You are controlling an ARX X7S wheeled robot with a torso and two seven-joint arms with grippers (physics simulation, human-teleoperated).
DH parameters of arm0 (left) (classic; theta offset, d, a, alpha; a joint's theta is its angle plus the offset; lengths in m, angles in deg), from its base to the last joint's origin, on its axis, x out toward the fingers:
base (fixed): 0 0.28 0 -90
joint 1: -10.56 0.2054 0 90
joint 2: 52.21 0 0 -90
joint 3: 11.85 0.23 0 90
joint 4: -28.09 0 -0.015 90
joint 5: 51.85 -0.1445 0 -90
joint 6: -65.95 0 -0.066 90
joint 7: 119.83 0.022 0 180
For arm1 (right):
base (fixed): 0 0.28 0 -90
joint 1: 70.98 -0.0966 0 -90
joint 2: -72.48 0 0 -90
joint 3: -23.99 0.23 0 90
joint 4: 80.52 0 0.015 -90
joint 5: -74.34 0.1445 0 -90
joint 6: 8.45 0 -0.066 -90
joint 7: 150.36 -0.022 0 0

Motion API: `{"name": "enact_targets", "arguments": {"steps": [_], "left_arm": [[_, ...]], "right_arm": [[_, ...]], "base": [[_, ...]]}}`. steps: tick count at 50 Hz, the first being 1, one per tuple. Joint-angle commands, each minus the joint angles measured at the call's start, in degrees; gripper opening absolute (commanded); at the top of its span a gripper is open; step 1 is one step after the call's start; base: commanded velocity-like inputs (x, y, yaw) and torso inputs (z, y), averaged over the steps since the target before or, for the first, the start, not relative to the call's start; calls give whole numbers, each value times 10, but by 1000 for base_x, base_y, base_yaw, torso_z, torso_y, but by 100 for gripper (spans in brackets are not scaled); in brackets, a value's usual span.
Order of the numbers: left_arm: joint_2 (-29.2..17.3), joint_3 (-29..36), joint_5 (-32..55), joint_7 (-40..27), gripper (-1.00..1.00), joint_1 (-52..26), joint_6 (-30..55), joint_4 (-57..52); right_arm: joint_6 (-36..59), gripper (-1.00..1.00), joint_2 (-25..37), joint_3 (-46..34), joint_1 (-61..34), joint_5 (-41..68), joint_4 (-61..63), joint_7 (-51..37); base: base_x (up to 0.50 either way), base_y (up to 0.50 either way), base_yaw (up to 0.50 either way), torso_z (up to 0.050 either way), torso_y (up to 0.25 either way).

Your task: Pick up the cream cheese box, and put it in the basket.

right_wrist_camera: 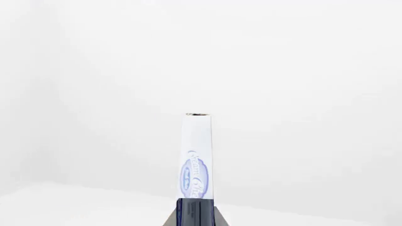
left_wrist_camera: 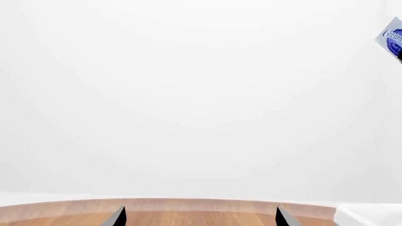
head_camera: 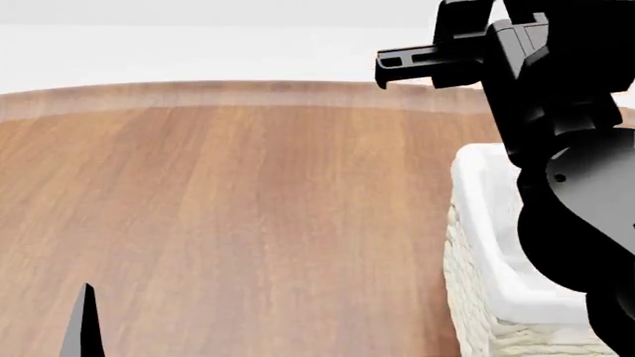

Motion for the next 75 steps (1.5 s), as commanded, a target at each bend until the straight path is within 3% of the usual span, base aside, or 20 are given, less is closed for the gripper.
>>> {"name": "enact_targets", "arguments": {"steps": [1,15,21,27,43,51,75], "left_arm": [[-2,1,-1,-3,100,0,-2,0],[-6,2,3,-6,100,0,1,-12],[-5,5,3,-7,100,-2,1,-10],[-5,5,6,-7,100,-3,0,-8],[-7,8,7,-8,100,-3,-4,-3],[-8,9,7,-8,100,-4,-5,1],[-10,16,4,-11,100,-4,-9,5]], "right_arm": [[72,-100,54,7,-46,12,-93,55],[223,-100,-19,-55,-168,-16,-364,169],[351,-100,-61,-96,-235,-2,-472,243],[378,-100,-92,-105,-252,-2,-571,286],[400,-100,-151,-149,-244,-28,-693,393],[405,-100,-159,-168,-225,-44,-727,402],[426,-100,-96,-177,-154,-30,-621,408]], "base": [[0,0,0,0,0],[0,0,0,0,0],[0,0,0,0,0],[0,0,0,0,0],[0,0,0,0,0],[0,0,0,0,2],[0,0,0,0,0]]}}
